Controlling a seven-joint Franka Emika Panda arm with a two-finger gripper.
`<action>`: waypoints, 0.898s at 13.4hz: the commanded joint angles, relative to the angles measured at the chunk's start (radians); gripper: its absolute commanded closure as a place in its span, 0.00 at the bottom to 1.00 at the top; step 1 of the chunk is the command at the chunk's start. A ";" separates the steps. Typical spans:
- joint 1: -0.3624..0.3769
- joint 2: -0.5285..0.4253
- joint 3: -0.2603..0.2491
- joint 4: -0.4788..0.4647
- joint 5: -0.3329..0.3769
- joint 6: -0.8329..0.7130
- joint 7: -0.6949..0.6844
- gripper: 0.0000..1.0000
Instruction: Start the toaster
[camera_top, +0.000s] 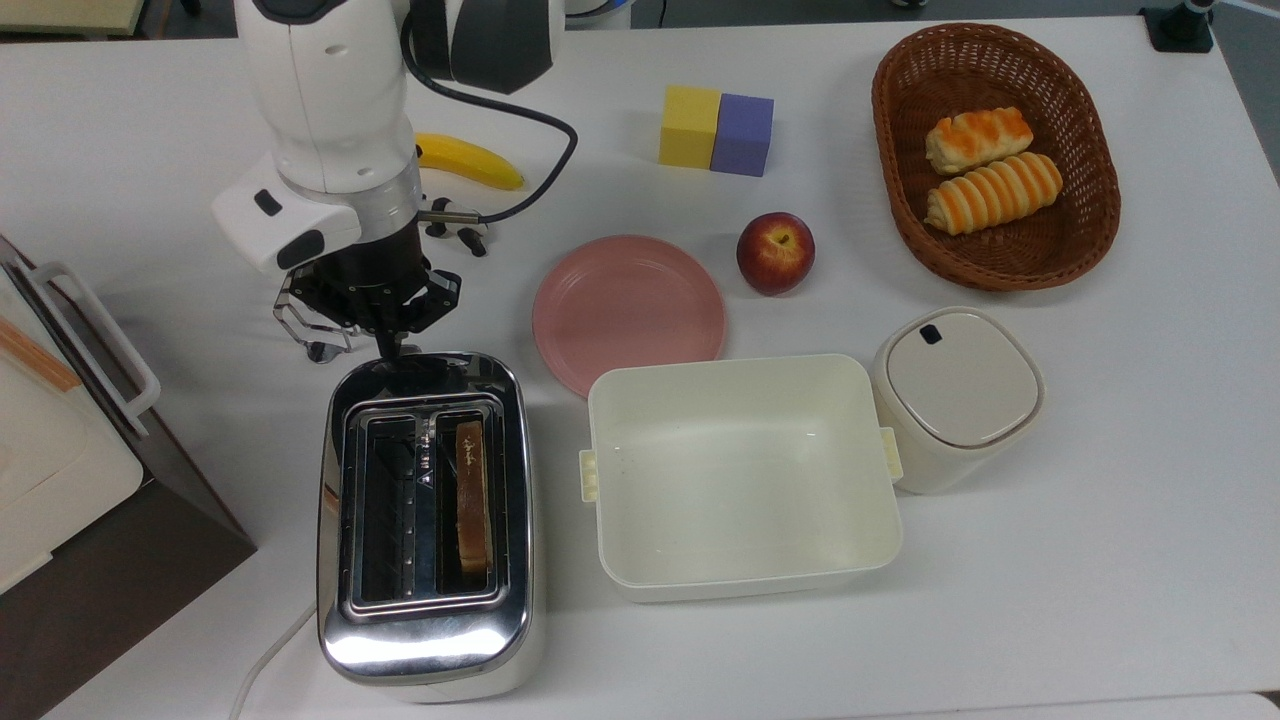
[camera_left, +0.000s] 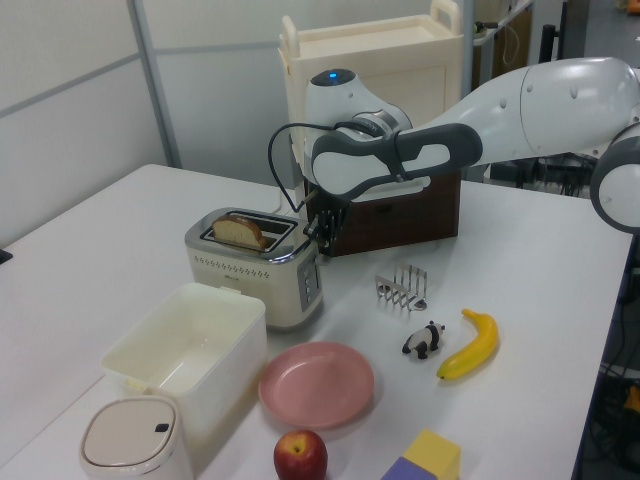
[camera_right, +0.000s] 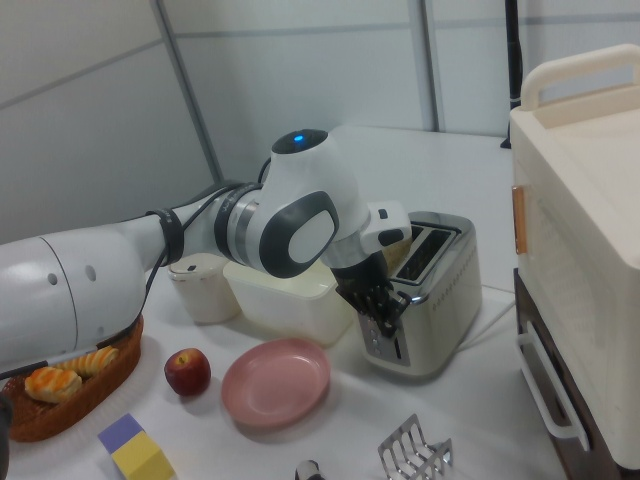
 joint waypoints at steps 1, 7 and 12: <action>0.005 0.002 0.014 -0.014 -0.009 0.028 -0.026 1.00; 0.005 0.013 0.018 -0.034 -0.030 0.029 -0.026 1.00; 0.000 0.016 0.018 -0.065 -0.034 0.077 -0.035 1.00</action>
